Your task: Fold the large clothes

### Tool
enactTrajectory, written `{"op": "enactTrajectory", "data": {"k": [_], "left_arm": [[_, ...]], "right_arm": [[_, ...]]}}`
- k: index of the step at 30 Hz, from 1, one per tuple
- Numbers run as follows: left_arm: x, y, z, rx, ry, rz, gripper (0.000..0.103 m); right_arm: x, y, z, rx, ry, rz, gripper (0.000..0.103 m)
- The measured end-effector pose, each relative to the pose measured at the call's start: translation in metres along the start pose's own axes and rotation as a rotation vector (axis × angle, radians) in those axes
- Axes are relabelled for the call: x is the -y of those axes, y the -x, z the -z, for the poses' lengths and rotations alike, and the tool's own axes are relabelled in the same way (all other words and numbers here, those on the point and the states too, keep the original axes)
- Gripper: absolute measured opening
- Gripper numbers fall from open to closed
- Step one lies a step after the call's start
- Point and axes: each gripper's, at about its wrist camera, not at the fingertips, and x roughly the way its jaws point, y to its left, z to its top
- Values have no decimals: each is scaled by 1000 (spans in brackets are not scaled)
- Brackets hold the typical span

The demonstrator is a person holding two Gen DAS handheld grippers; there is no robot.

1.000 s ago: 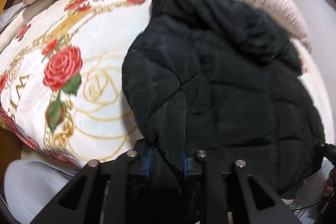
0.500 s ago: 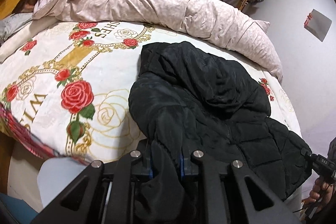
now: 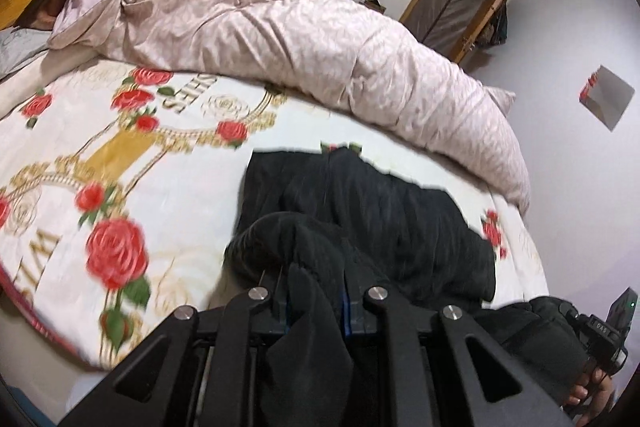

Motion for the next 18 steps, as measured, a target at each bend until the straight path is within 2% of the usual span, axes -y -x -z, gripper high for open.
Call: {"op": "enactTrajectory", "data": {"k": [8,14,18], "left_arm": [[3,-85,-62,-26,10,-43,18],[-11,-164,-76,-116,36,-93,22],[-18,-195,-77,-152,67,-95,26]], "right_arm": [[4,-86,-73,-64,-67,65,12],[19,-162,-101,-155,-89,118,17],[29,-187,-108,-186,-131,104,24]]}}
